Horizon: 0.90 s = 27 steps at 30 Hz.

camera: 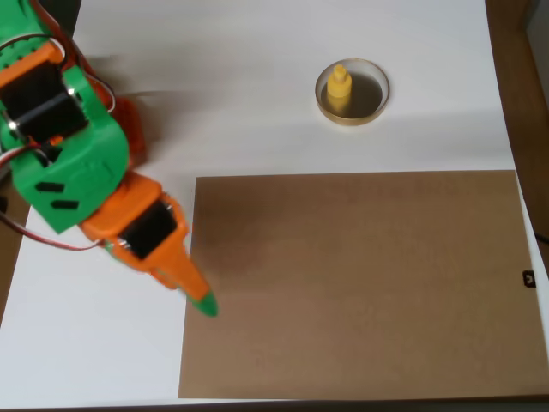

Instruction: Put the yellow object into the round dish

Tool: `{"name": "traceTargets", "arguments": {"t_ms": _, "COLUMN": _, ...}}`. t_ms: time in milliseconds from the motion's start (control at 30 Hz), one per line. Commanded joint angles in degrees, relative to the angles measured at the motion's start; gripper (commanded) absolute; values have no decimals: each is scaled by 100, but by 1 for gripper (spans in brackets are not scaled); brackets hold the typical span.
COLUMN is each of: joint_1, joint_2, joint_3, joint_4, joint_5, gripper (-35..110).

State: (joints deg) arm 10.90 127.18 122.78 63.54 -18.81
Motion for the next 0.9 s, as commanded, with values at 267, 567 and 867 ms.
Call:
{"name": "traceTargets", "arguments": {"t_ms": 267, "joint_1": 800, "joint_2": 1608, "joint_3": 1468, "joint_4": -1143, "joint_5": 861, "gripper": 23}}
{"name": "traceTargets", "arguments": {"t_ms": 567, "joint_1": 949, "joint_2": 1960, "joint_3": 2496, "joint_4": -1600, "joint_5": 1020, "gripper": 22}}
{"name": "traceTargets", "arguments": {"t_ms": 867, "joint_1": 439, "joint_2": 4184, "joint_3": 3788, "joint_4": -1081, "joint_5": 967, "gripper": 22}}
